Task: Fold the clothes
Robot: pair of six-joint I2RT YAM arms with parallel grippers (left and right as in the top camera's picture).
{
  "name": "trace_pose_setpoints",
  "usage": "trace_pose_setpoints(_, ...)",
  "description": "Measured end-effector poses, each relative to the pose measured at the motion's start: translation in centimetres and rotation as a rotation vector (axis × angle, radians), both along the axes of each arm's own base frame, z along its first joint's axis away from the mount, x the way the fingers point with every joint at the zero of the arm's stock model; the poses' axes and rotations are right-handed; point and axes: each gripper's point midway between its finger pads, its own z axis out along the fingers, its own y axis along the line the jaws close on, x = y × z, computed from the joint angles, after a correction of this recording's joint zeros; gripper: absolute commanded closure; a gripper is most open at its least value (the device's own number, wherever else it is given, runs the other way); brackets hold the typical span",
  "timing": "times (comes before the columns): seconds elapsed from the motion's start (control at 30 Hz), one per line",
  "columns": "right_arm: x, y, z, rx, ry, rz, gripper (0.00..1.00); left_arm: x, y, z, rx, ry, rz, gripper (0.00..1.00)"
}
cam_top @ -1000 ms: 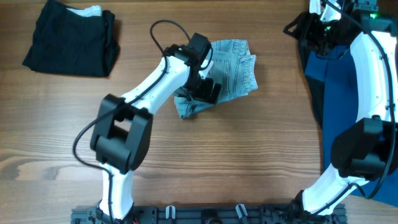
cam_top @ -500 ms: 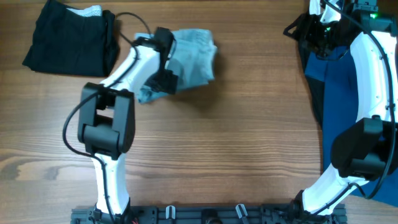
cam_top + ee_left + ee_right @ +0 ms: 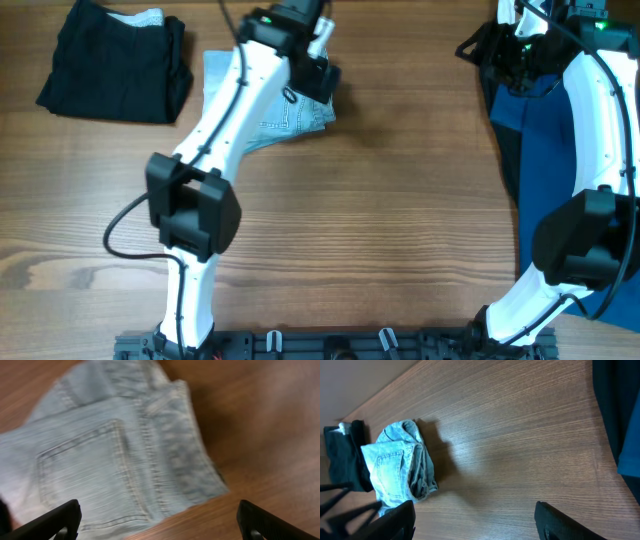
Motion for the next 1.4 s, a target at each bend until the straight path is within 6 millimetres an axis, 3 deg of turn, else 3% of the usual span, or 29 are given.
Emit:
trace_pose_setpoints(0.07,-0.2,0.0,-0.1,0.0,0.007,0.002,0.23,-0.7,-1.0,-2.0,0.04,0.039,-0.056,0.0)
trace_pose_setpoints(0.2,-0.2,0.0,-0.1,0.001,0.011,0.002,0.23,-0.8,-0.5,-6.7,0.13,0.11,-0.08,0.0)
trace_pose_setpoints(0.3,-0.4,0.0,-0.2,-0.001,0.02,0.001,0.23,-0.8,-0.2,-8.3,0.16,0.136,-0.08,0.0)
trace_pose_setpoints(0.53,-0.4,-0.1,-0.3,-0.008,0.022,-0.003,0.22,-1.3,0.0,-9.3,0.177,0.167,-0.089,0.0)
trace_pose_setpoints(0.77,-0.4,-0.3,-0.4,-0.018,0.024,-0.008,0.2,-3.8,0.6,-9.8,0.248,0.252,-0.13,0.0)
trace_pose_setpoints(0.87,-0.4,-0.3,-0.4,-0.018,0.023,-0.008,0.2,-4.7,-0.2,-9.8,0.242,0.274,-0.152,0.0)
trace_pose_setpoints(1.0,-0.4,-0.3,-0.4,-0.019,0.024,-0.008,0.2,-3.4,-1.4,-10.4,0.203,0.216,-0.157,0.0)
trace_pose_setpoints(1.27,-0.6,-0.3,-0.5,-0.02,0.032,-0.009,0.19,-1.7,-1.5,-12.5,0.173,0.154,-0.141,0.0)
trace_pose_setpoints(1.4,-0.6,-0.3,-0.5,-0.02,0.031,-0.009,0.19,-1.0,-1.6,-13.1,0.16,0.121,-0.134,0.06)
